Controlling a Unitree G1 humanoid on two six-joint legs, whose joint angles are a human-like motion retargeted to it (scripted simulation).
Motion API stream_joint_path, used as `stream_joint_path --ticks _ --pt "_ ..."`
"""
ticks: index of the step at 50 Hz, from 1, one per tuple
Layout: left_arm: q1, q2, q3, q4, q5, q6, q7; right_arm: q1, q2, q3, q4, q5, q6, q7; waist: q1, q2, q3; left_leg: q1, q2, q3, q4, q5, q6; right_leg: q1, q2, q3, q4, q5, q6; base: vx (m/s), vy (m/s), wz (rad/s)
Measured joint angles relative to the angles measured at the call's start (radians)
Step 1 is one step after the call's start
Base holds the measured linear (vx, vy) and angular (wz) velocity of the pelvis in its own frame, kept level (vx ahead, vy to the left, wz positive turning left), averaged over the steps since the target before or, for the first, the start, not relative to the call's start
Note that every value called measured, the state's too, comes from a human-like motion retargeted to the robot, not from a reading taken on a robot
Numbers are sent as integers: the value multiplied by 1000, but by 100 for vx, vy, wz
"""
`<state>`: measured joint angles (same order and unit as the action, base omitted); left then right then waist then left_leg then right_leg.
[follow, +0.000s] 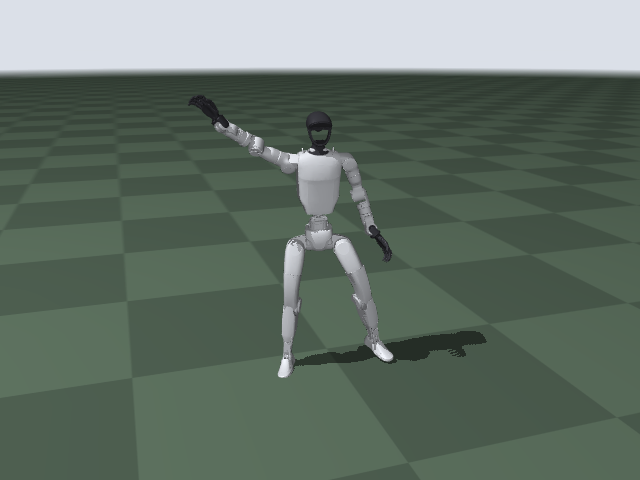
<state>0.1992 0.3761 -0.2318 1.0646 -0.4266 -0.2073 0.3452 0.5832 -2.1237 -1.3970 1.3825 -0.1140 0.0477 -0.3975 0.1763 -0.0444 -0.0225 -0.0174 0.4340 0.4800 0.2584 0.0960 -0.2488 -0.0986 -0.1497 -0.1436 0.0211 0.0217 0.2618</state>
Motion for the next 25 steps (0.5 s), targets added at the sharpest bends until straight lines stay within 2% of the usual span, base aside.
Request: stream_joint_path --ticks 8,12,15,17,21,25 --pt "-12 -47 -115 -50 -35 58 -110 228 163 -153 86 211 69 55 -10 83 48 -80 -123 -44 155 159 159 23 -146 80 -24 5 0 12 1 -31" --pt "-3 -74 -142 -46 -34 76 -118 334 200 -215 89 250 91 58 -6 116 57 -130 -172 -100 230 222 200 16 -196 120 -30 11 0 10 6 -37" --pt "10 -87 -152 -33 -22 81 -111 410 206 -272 99 270 103 65 -3 137 57 -150 -188 -149 264 247 189 8 -203 141 -27 13 0 9 4 -40" --pt "21 -91 -149 -26 -14 79 -107 465 200 -321 112 278 109 70 -4 147 54 -146 -189 -177 268 228 165 7 -195 148 -23 12 0 9 2 -33" --pt "40 -88 -124 -19 -12 64 -96 556 181 -419 145 273 110 71 -11 155 42 -108 -168 -201 224 107 111 13 -156 143 -14 6 0 8 3 -16" --pt "32 -82 -92 -19 -19 45 -79 566 171 -456 163 252 94 53 -26 149 26 -52 -126 -153 107 -11 80 25 -109 108 -1 -3 0 5 7 22"
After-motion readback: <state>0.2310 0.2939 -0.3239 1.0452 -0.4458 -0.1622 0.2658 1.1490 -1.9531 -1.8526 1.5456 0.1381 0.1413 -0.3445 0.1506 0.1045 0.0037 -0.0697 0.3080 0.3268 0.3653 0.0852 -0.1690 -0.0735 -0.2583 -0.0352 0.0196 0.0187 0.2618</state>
